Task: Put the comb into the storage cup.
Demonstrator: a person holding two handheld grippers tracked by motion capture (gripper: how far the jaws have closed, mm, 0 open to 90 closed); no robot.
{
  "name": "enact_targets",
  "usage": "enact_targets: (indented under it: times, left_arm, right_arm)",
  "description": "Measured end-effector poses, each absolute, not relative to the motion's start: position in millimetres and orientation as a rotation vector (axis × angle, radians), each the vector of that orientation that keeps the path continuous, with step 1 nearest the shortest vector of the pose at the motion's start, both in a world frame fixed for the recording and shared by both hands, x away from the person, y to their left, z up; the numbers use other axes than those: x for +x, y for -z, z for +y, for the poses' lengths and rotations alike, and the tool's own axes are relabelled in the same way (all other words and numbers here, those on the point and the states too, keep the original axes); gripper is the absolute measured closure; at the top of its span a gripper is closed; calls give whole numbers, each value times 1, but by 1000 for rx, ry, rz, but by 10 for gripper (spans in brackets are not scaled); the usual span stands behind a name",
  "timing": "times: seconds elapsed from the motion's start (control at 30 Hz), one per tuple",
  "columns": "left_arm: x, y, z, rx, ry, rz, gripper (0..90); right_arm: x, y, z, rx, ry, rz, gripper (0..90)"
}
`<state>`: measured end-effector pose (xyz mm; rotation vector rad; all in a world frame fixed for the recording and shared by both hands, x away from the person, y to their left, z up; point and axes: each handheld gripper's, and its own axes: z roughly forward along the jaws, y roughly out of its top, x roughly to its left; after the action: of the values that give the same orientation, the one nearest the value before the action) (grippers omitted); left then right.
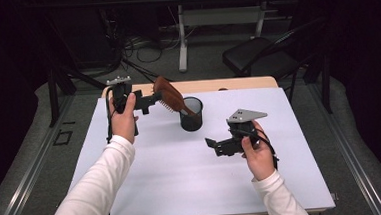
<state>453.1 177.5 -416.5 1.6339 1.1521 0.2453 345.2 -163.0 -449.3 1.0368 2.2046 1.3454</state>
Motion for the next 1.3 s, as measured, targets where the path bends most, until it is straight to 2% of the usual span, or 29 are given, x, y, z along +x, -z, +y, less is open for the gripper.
enact_targets:
  times: [0.2, 0.87, 1.3]
  left_arm:
    - [446, 423, 190, 1643, -200, 1146, 38]
    - [405, 426, 223, 1705, -231, 993, 39]
    - [394, 430, 236, 1718, -229, 977, 41]
  right_arm:
    - [346, 450, -163, 1036, -1341, 2204, 0]
    - [347, 451, -166, 1054, -1319, 2193, 0]
    - [344, 457, -167, 1059, -1258, 2213, 0]
